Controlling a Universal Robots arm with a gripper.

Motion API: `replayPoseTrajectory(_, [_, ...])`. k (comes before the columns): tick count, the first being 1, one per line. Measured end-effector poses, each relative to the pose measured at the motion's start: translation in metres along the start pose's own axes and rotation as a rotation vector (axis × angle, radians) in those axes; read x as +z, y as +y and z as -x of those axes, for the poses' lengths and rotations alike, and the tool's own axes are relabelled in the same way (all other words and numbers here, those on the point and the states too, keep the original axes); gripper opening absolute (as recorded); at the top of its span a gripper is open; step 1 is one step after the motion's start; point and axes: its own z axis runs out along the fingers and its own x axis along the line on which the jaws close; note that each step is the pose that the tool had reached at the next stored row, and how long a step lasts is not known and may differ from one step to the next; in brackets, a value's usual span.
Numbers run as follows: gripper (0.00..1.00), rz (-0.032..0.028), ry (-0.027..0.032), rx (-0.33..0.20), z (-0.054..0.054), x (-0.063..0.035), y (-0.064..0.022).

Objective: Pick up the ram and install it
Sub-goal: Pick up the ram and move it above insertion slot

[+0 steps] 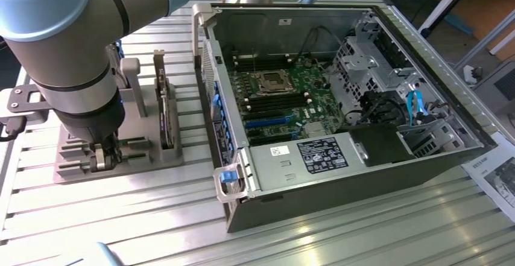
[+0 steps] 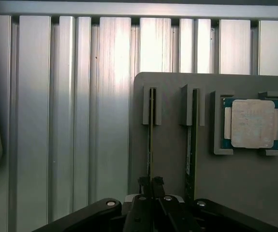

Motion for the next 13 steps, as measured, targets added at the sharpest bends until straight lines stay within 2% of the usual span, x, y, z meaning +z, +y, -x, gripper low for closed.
replayPoseTrajectory(9, [0.12, -0.0002, -0.0001, 0.0, 0.0, -0.0001, 0.0])
replayPoseTrajectory(13, [0.12, 0.0, 0.0, 0.0, 0.0, -0.0038, 0.0002])
